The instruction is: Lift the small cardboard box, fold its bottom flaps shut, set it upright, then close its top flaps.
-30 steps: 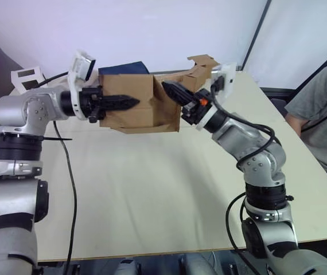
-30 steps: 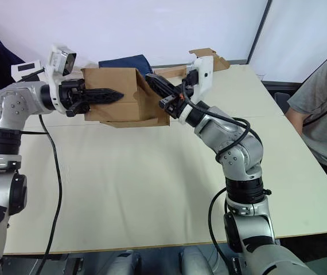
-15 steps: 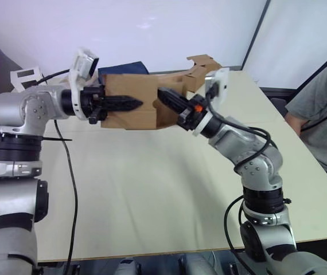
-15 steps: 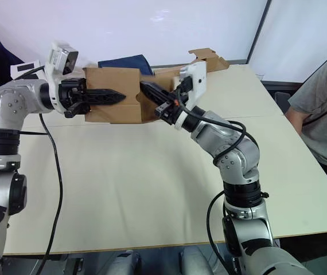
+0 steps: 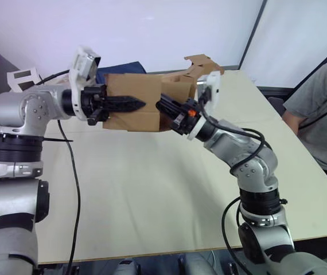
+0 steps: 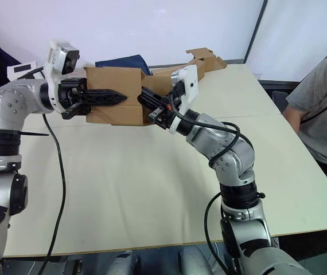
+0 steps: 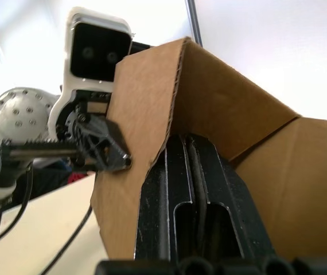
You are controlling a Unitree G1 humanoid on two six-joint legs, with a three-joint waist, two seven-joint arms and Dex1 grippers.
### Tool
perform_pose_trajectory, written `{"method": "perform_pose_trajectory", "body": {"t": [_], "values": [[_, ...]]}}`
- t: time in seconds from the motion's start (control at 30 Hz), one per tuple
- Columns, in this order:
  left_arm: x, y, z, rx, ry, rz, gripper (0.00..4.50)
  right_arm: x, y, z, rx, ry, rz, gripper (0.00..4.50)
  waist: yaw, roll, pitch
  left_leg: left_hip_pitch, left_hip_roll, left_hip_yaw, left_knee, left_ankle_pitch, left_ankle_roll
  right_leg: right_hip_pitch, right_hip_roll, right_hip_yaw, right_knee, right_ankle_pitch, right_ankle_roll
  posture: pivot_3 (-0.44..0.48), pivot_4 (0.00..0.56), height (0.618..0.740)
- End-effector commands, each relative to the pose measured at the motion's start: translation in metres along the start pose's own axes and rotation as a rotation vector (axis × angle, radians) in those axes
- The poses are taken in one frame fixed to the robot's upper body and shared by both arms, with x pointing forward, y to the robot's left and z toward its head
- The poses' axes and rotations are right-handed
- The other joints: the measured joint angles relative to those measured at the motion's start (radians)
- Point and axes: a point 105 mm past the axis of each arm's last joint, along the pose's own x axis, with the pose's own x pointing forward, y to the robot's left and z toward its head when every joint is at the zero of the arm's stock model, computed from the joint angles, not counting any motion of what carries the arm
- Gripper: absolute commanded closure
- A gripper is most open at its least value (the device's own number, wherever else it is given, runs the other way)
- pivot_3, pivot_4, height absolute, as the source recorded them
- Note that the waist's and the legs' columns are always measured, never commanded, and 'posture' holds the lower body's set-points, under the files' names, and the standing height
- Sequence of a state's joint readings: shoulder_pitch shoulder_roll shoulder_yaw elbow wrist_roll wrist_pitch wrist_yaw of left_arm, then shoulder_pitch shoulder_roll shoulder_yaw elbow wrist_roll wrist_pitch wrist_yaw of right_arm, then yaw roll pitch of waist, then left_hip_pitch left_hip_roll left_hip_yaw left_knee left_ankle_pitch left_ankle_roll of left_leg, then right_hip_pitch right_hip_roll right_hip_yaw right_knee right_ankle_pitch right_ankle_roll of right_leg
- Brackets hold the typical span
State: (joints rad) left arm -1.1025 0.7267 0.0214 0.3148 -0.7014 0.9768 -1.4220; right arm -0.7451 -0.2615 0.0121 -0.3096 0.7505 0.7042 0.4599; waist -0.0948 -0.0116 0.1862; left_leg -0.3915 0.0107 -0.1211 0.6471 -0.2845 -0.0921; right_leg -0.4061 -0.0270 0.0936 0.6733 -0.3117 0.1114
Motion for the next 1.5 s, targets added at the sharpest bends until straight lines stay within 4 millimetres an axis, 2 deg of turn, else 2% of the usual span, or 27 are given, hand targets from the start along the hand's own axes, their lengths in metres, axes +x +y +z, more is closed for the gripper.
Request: {"method": "perform_pose_trajectory", "body": {"t": [0.03, 0.17, 0.27, 0.4, 0.53, 0.73, 1.0, 1.2, 1.5], "values": [[-0.005, 0.001, 0.005, 0.032, -0.011, 0.022, 4.50, -0.015, 0.010, 0.022, -0.118, -0.017, 0.044, 4.46, -0.001, 0.000, 0.000, 0.000, 0.000, 0.000, 0.000, 0.000, 0.000, 0.000, 0.000, 0.000, 0.000, 0.000, 0.000, 0.000, 0.150, 0.740], [-0.004, 0.002, 0.005, 0.029, -0.019, 0.019, 4.50, -0.028, 0.004, 0.032, -0.149, 0.009, 0.022, 4.46, -0.002, 0.000, 0.000, 0.000, 0.000, 0.000, 0.000, 0.000, 0.000, 0.000, 0.000, 0.000, 0.000, 0.000, 0.000, 0.000, 0.150, 0.740], [-0.003, 0.003, 0.005, 0.031, -0.020, 0.018, 4.50, -0.043, 0.003, 0.031, -0.172, 0.085, 0.036, 4.46, -0.001, 0.000, 0.000, 0.000, 0.000, 0.000, 0.000, 0.000, 0.001, 0.000, 0.000, 0.000, 0.000, 0.000, 0.000, 0.000, 0.150, 0.740], [-0.002, 0.004, 0.008, 0.043, -0.028, 0.012, 4.50, -0.063, 0.017, 0.009, -0.160, 0.238, 0.107, 4.46, 0.003, 0.000, 0.000, 0.000, 0.000, 0.000, 0.000, -0.001, 0.001, 0.001, 0.000, 0.000, -0.001, 0.000, 0.000, 0.000, 0.150, 0.740], [0.000, 0.002, 0.011, 0.053, -0.032, 0.002, 4.50, -0.070, 0.023, -0.010, -0.125, 0.293, 0.112, 4.46, 0.000, 0.000, 0.000, 0.000, 0.000, 0.000, 0.000, -0.001, 0.001, 0.001, 0.000, 0.000, -0.001, 0.000, 0.000, 0.000, 0.150, 0.740], [0.005, -0.005, 0.017, 0.077, -0.032, -0.026, 4.50, -0.062, 0.015, -0.030, -0.162, 0.316, 0.052, 4.46, 0.000, 0.000, 0.000, 0.000, 0.000, 0.000, 0.000, -0.001, 0.001, 0.001, 0.000, 0.000, -0.001, 0.000, 0.000, 0.000, 0.150, 0.740], [0.011, -0.022, 0.018, 0.099, -0.003, -0.081, 4.50, -0.050, -0.005, -0.012, -0.212, 0.199, -0.044, 4.46, 0.001, 0.000, 0.000, 0.000, 0.000, 0.000, 0.001, -0.001, 0.001, 0.001, 0.000, 0.000, -0.001, 0.000, 0.000, 0.000, 0.150, 0.740], [0.011, -0.023, 0.012, 0.089, 0.008, -0.080, 4.50, -0.045, -0.003, -0.004, -0.165, 0.136, -0.020, 4.46, 0.001, 0.000, 0.000, 0.000, 0.000, 0.000, 0.001, -0.001, 0.001, 0.001, 0.000, 0.000, 0.000, 0.000, 0.000, 0.000, 0.150, 0.740], [0.013, -0.020, 0.011, 0.082, -0.001, -0.075, 4.50, -0.031, 0.012, -0.008, -0.129, 0.104, 0.065, 4.46, 0.000, 0.000, 0.000, 0.000, 0.000, 0.000, 0.001, -0.001, 0.001, 0.001, 0.000, 0.000, 0.000, 0.000, 0.000, 0.000, 0.150, 0.740]]}}
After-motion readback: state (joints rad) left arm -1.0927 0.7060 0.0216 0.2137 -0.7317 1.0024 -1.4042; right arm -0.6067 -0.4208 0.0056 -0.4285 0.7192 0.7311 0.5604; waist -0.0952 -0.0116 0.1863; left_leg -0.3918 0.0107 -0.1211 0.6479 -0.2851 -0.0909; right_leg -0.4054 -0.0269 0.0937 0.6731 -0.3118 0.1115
